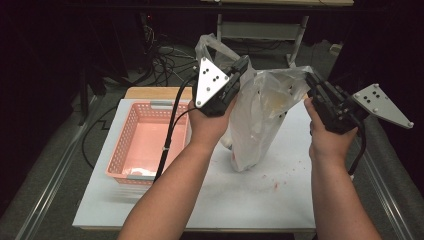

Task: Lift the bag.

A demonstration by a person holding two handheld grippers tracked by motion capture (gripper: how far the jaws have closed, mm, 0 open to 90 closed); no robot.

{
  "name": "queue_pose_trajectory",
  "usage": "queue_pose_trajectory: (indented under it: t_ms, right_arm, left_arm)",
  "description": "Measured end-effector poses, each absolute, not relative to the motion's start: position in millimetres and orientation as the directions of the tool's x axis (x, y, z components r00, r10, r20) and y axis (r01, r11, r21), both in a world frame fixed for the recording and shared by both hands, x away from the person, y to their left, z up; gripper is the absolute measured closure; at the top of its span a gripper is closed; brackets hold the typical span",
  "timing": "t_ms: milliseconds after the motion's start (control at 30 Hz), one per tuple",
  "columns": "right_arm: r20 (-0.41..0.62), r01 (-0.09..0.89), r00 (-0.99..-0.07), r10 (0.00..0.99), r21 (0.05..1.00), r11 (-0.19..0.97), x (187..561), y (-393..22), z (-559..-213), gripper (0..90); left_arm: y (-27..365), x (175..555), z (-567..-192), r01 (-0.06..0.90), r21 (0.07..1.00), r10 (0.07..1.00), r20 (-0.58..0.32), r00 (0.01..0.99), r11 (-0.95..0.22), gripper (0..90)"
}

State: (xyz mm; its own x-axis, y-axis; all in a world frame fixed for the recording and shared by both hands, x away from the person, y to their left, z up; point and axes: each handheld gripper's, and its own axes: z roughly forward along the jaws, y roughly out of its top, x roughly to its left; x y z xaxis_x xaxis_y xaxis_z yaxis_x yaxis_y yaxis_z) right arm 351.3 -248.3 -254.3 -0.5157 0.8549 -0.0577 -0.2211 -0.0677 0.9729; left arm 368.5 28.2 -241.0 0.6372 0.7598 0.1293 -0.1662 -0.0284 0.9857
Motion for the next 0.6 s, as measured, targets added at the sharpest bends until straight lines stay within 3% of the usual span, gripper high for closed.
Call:
queue_pose_trajectory:
  t_ms: [600]
  right_arm:
    - [-0.009, -0.056, -0.506, 0.862, 0.998, -0.023, 379, -249, -313, 90.0]
  left_arm:
    - [18, 407, -284, -0.034, 0.998, 0.764, 0.069, 0.642, -0.061, 87.6]
